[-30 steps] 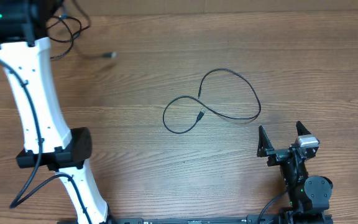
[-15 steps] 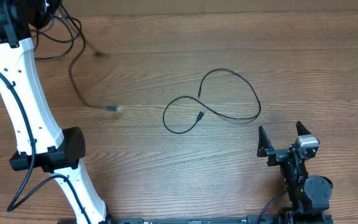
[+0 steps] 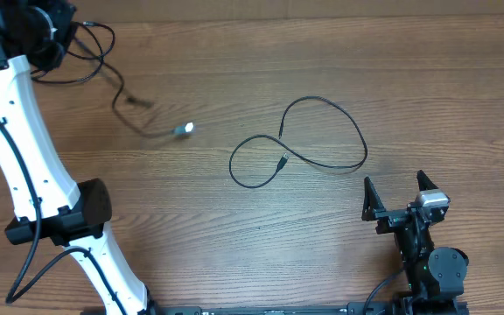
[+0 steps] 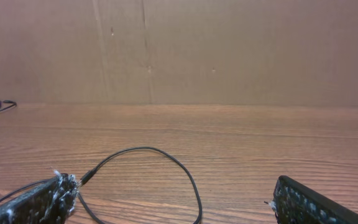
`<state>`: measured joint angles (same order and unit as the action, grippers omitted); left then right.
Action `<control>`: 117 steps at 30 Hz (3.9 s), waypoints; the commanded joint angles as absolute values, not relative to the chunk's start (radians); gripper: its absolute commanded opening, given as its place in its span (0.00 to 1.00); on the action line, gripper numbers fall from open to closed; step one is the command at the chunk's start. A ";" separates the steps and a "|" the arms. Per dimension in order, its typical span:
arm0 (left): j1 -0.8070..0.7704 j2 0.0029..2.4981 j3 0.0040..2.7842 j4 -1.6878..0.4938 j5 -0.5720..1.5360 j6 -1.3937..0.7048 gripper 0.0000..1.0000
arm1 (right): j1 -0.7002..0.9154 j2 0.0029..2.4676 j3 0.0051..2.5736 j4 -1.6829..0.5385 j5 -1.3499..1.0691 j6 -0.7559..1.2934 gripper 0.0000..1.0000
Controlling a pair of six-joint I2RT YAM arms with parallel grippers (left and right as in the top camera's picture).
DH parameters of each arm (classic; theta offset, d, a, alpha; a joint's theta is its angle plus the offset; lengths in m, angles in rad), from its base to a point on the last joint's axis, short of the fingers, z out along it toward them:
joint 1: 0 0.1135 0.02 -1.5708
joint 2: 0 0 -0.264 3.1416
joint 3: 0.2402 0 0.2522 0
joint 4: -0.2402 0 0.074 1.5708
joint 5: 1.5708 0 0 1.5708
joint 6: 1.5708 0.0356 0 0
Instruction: Untangle cables
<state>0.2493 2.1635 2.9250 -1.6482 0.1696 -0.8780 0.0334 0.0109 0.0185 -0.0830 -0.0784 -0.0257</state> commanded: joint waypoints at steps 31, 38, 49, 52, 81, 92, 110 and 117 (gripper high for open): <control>0.675 2.573 2.925 -1.550 0.023 -1.030 0.04 | 0.038 0.003 0.008 -0.080 -0.080 -0.028 1.00; 0.673 2.668 2.925 -1.541 -0.064 -1.068 0.05 | 0.038 0.003 0.008 -0.080 -0.080 -0.028 1.00; 0.680 2.735 2.926 -1.521 -0.247 -0.810 0.61 | 0.038 0.003 0.008 -0.080 -0.080 -0.028 1.00; 0.680 2.729 2.936 -1.549 -0.258 -0.739 0.60 | 0.038 0.003 0.008 -0.080 -0.080 -0.028 1.00; 0.588 2.584 2.954 -1.690 -0.061 -0.564 1.00 | 0.038 0.003 0.008 -0.080 -0.080 -0.028 1.00; 0.577 2.584 2.669 -1.684 -0.152 -0.606 1.00 | 0.038 0.003 0.008 -0.080 -0.080 -0.028 1.00; 0.578 2.589 2.618 -1.584 0.042 -0.609 0.04 | 0.038 0.003 0.008 -0.080 -0.080 -0.028 1.00; 0.711 2.589 2.618 -1.562 0.590 -1.048 0.04 | 0.038 0.003 0.008 -0.080 -0.080 -0.028 1.00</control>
<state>0.6250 2.5961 2.6225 -1.5543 0.3260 -0.7380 0.0334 0.0109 0.0185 -0.0834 -0.0788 -0.0261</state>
